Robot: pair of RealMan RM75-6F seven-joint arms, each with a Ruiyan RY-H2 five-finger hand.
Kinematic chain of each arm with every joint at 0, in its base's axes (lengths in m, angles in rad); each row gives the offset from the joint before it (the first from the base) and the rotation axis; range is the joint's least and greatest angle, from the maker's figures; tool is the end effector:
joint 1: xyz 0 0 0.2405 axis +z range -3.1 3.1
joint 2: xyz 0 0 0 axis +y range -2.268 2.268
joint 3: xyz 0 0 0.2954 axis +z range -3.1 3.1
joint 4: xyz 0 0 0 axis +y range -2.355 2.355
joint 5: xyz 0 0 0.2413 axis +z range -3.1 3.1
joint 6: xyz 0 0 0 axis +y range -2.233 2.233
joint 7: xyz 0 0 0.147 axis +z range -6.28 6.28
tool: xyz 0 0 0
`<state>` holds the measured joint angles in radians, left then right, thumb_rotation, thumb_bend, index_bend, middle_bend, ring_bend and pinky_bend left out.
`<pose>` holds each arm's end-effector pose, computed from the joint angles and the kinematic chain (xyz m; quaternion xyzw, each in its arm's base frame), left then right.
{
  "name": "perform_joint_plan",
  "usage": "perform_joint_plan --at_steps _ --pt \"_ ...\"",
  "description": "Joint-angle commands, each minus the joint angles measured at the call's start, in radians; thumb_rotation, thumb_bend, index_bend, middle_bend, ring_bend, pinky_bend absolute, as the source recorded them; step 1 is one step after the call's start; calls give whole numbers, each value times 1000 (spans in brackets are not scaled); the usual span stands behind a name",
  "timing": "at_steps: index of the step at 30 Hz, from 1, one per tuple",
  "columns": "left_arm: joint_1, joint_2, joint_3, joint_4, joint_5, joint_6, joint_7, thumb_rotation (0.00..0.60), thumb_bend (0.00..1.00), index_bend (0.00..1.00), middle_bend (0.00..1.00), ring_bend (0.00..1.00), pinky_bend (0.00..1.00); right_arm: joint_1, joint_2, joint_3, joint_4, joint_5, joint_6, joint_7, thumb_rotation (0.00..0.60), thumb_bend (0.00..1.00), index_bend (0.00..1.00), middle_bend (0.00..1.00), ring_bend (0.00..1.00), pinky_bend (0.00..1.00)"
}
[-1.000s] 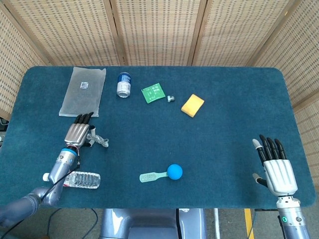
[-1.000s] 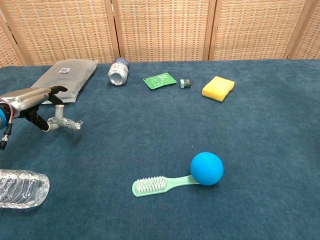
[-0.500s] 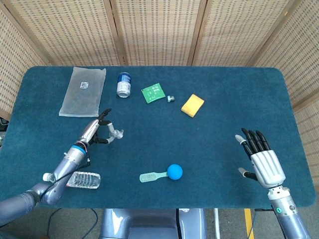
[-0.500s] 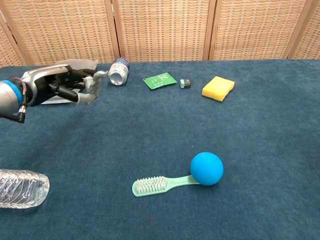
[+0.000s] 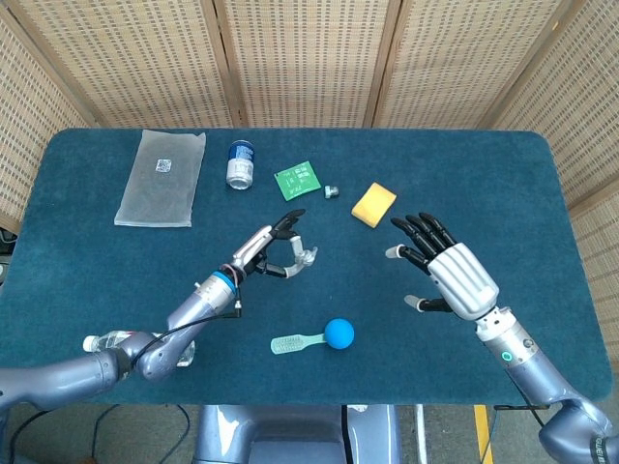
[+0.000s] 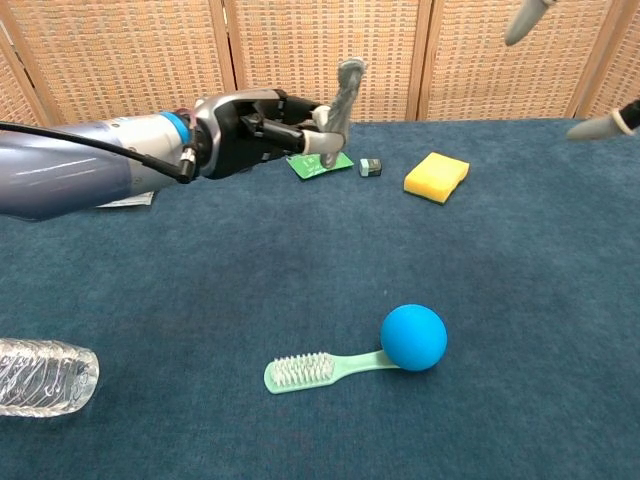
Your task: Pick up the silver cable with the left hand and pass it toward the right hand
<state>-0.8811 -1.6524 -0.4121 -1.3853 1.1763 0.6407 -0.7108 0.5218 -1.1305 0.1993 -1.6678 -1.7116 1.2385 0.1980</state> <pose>-0.0711 0.4213 -0.0760 -0.5101 -0.6966 -0.4991 0.0731 -0.1925 -0.3316 0.1172 0.7109 -0.2897 0.5417 0.3424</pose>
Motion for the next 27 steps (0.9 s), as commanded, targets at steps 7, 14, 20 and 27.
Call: perform_joint_plan --at_steps 7,14,20,27 --pt "-101 -105 -25 74 -130 -32 113 600 752 871 0 0 0 108 -19 55 -39 86 -111 -29 600 213 387 190 0 0" --pt "-119 -134 -32 98 -169 -36 135 600 752 874 0 0 0 150 -33 62 -39 133 -163 -94 600 287 410 197 0 0" --pt "-125 -141 -40 105 -174 -44 137 600 752 874 0 0 0 173 -59 52 -30 156 -186 -144 600 297 445 195 0 0" --pt "-126 -149 -44 105 -177 -47 137 600 753 875 0 0 0 203 -94 56 -24 189 -201 -194 600 346 478 193 0 0"
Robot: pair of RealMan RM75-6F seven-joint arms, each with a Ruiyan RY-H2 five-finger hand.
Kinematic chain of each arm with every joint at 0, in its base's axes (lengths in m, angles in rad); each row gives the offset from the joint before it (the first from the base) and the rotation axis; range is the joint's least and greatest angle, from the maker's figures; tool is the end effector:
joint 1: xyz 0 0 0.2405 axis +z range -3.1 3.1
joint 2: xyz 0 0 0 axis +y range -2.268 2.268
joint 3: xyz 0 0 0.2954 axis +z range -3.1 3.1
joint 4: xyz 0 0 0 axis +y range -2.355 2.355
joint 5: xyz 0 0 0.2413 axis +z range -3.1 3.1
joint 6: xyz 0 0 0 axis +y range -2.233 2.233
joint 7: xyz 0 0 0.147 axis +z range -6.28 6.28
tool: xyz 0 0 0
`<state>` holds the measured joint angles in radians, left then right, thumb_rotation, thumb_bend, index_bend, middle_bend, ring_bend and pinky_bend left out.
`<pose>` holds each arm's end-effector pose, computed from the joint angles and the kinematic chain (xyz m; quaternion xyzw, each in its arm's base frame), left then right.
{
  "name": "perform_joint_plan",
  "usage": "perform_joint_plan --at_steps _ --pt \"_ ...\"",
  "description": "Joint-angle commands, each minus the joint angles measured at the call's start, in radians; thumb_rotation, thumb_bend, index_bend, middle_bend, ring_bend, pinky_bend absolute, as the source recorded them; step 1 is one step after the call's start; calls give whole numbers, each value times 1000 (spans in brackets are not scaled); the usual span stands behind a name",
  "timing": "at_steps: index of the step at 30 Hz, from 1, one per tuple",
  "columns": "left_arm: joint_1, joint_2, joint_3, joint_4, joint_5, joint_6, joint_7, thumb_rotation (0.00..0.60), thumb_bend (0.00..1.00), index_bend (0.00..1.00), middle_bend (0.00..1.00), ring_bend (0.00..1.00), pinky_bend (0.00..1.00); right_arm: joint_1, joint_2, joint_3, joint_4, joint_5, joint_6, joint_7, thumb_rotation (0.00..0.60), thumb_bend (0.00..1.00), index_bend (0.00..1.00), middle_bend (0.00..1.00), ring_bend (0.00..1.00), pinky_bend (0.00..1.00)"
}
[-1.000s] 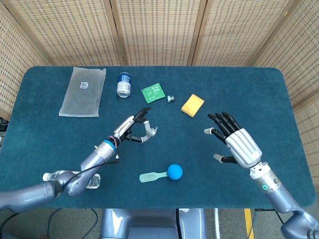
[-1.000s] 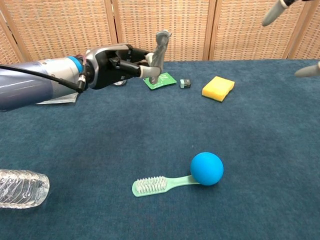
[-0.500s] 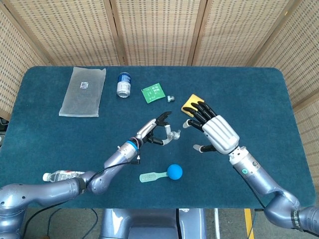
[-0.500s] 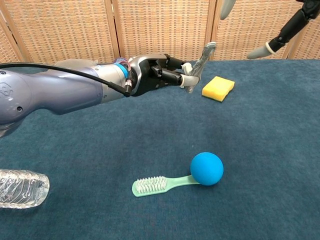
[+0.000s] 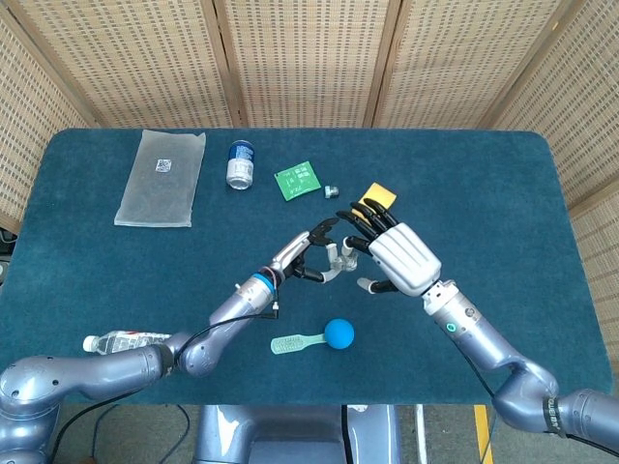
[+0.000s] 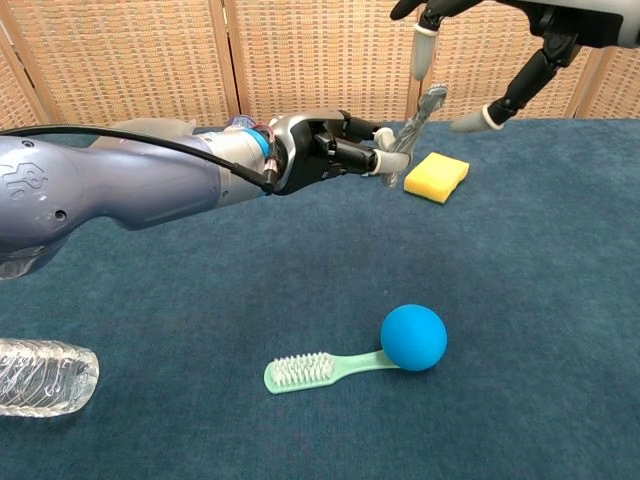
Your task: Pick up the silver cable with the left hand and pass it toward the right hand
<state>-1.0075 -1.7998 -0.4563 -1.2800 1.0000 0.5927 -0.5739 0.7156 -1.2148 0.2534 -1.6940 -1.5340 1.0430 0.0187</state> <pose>-0.0197 0.4241 -0.1233 -0.5110 -0.7123 -0.4771 0.0626 -0.1241 -0.3748 0.0769 0.7461 -0.2751 0.5103 0.3275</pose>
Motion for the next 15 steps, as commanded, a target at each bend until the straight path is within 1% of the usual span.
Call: perform_joint_plan --at_steps 1,8,15 --pt "2 -4 -1 -2 -3 1 -2 600 753 875 0 0 0 13 -14 3 4 17 -6 -23 600 359 483 193 0 0" --pt "5 -7 -4 -6 -2 -1 -6 600 752 876 0 0 0 23 -22 -6 18 23 -5 -68 600 389 501 193 0 0" --pt "3 -10 -9 -6 -3 -6 -8 600 752 876 0 0 0 26 -23 -15 22 24 2 -67 600 428 532 197 0 0"
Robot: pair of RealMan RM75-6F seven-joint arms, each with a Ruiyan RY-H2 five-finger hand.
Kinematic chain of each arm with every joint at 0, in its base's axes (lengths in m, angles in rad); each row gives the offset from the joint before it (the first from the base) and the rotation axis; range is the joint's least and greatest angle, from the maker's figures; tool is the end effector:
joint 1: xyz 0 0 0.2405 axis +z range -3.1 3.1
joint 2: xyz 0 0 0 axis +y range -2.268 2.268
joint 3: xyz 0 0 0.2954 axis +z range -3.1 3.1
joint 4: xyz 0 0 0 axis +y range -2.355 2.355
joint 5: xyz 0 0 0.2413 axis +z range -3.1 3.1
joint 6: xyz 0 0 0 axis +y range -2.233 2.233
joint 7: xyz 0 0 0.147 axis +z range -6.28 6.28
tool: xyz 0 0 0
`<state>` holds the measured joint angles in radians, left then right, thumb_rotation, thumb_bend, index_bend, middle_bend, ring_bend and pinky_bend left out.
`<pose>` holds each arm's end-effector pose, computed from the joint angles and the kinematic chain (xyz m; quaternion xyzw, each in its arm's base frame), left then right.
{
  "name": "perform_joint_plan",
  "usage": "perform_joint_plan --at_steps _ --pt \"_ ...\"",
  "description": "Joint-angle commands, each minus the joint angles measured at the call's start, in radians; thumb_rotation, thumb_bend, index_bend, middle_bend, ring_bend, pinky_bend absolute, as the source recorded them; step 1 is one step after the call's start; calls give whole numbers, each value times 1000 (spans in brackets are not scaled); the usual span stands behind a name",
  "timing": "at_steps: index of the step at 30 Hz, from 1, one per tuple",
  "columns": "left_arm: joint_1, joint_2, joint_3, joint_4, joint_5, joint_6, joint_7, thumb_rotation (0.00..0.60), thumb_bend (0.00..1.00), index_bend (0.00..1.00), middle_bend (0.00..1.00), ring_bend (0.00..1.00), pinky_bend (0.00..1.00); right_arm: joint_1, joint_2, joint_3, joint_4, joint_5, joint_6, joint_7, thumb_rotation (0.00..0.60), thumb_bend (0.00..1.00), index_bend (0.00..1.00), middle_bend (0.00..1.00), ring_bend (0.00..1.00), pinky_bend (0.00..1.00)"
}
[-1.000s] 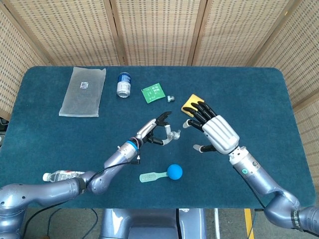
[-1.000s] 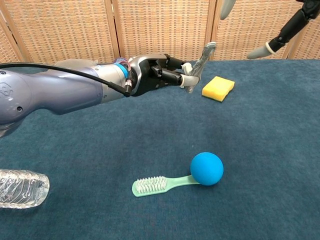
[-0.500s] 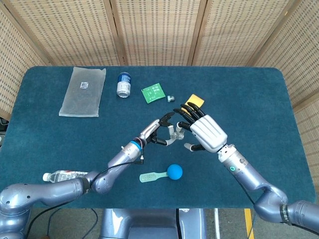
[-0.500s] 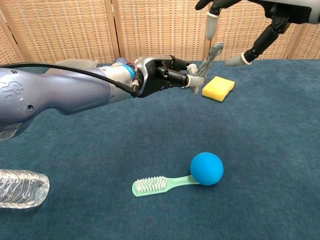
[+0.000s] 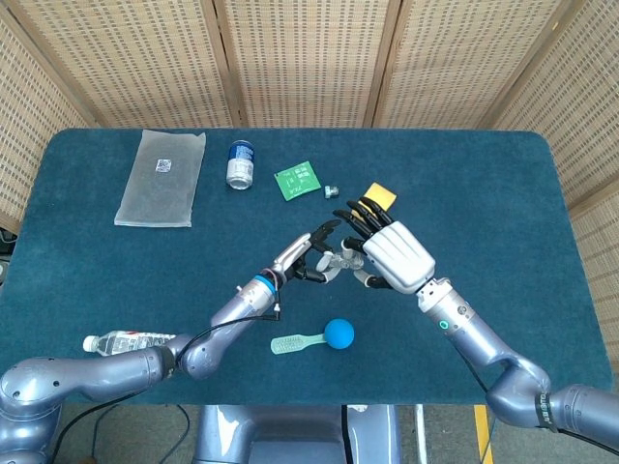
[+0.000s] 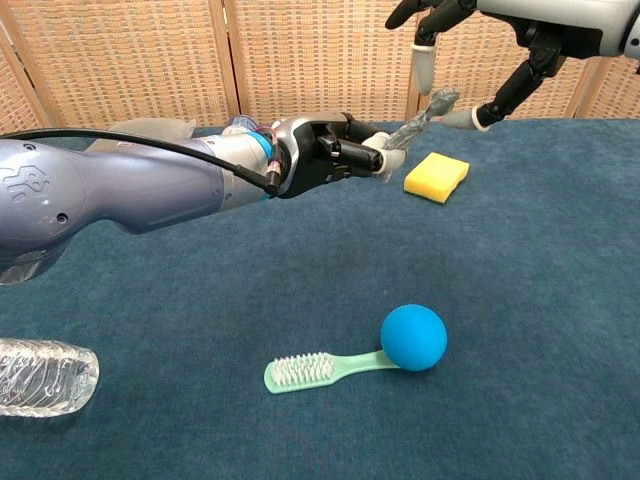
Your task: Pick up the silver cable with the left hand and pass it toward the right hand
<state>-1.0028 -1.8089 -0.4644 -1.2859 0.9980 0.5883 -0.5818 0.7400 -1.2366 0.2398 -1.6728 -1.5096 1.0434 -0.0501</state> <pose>-0.0170 0.4208 -0.1258 -0.5035 -0.7188 -0.4763 0.0537 -0.1224 -0.3796 0.0693 0.7552 -0.2547 0.4969 0.3433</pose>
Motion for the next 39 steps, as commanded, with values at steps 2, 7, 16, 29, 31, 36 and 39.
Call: perform_joint_plan --at_steps 2,7,16,29,31,36,39 --pt "-3 -3 -1 0 -2 -3 3 600 752 876 0 0 0 3 -3 -4 0 1 2 4 600 434 532 197 0 0" --pt "-3 -1 -4 -7 -4 -3 7 600 753 878 0 0 0 6 -7 -10 4 -1 8 -6 600 438 533 197 0 0" --pt "2 10 -3 -24 -2 -7 12 600 753 881 0 0 0 13 -16 -21 23 -9 16 -23 600 443 526 199 0 0" --pt "3 18 -5 -39 -6 -10 17 600 753 884 0 0 0 25 -30 -30 45 -18 26 -62 600 549 539 219 0 0" --pt "4 20 -6 -41 -6 -10 17 600 753 885 0 0 0 26 -30 -32 50 -22 27 -72 600 564 540 228 0 0" --pt "6 24 -6 -48 -2 -9 17 600 753 885 0 0 0 29 -33 -36 66 -34 37 -98 600 605 559 267 2 0" --pt "8 25 -5 -52 0 -7 16 600 754 886 0 0 0 30 -36 -39 79 -48 49 -115 600 632 641 305 16 0"
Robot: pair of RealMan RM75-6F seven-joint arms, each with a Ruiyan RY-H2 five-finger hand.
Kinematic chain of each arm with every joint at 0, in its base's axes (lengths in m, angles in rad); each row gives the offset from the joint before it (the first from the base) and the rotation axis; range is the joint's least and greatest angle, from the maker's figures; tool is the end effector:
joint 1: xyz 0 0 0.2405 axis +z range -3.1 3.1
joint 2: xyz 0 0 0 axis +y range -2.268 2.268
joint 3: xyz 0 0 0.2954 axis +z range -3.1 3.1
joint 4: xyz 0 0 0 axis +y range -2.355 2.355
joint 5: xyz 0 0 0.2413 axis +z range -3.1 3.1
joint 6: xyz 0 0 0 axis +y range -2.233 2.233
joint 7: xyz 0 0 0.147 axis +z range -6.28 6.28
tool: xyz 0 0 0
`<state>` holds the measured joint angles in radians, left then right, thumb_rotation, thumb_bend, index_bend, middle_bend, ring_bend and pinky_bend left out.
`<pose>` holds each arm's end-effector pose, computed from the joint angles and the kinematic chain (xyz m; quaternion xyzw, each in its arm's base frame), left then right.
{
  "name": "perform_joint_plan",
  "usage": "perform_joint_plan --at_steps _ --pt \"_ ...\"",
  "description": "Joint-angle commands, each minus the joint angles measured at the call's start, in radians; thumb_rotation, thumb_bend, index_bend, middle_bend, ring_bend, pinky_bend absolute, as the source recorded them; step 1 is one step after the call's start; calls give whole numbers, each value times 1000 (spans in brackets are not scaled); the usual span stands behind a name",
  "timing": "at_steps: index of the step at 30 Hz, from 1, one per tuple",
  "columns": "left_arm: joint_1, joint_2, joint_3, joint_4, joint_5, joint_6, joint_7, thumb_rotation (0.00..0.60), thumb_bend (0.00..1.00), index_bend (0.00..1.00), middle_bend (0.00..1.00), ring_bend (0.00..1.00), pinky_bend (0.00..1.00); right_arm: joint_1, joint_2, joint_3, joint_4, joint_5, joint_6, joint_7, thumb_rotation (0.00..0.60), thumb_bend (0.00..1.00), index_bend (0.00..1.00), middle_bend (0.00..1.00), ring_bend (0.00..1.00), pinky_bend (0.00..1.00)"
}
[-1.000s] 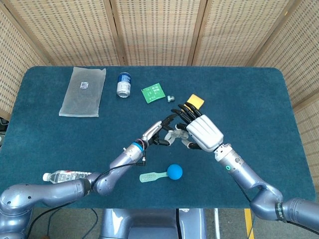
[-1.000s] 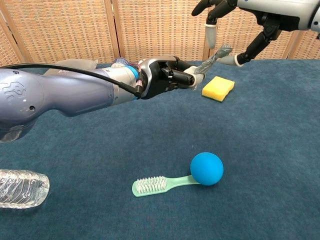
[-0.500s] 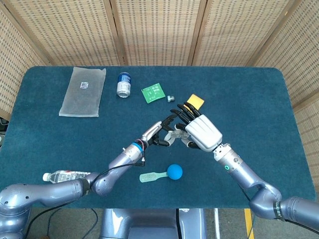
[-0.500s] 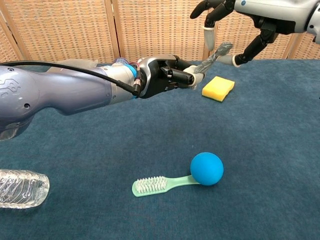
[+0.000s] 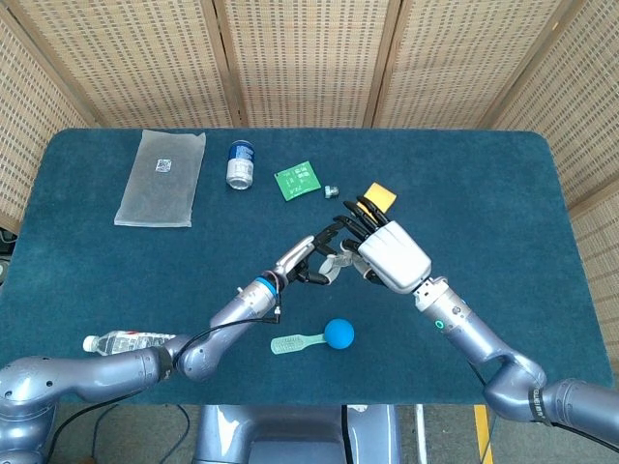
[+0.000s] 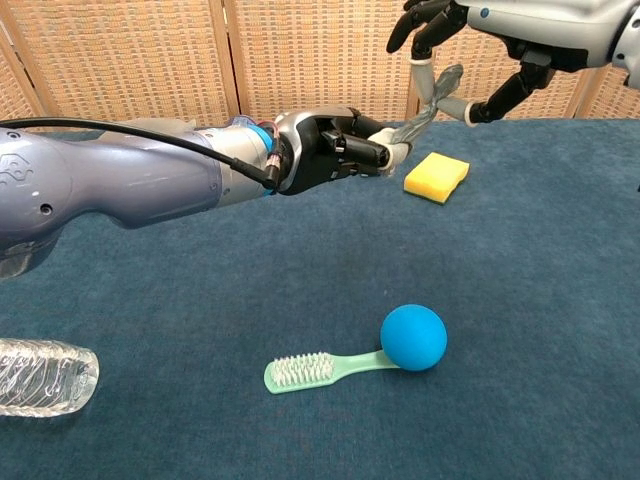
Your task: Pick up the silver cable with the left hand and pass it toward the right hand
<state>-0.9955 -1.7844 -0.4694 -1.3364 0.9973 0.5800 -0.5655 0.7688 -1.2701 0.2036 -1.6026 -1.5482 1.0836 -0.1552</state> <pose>-0.0115 0.4148 -0.1191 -0.5112 -0.7160 -0.4735 0.0430 -0.1251 -0.3852 0.0610 0.7744 -0.1825 0.4779 0.3722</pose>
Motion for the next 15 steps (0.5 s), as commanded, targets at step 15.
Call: perform_joint_plan --at_steps 15 --pt "21 15 2 30 -10 6 -11 600 755 886 0 0 0 -12 -11 -14 110 -107 122 -34 600 663 829 362 71 0"
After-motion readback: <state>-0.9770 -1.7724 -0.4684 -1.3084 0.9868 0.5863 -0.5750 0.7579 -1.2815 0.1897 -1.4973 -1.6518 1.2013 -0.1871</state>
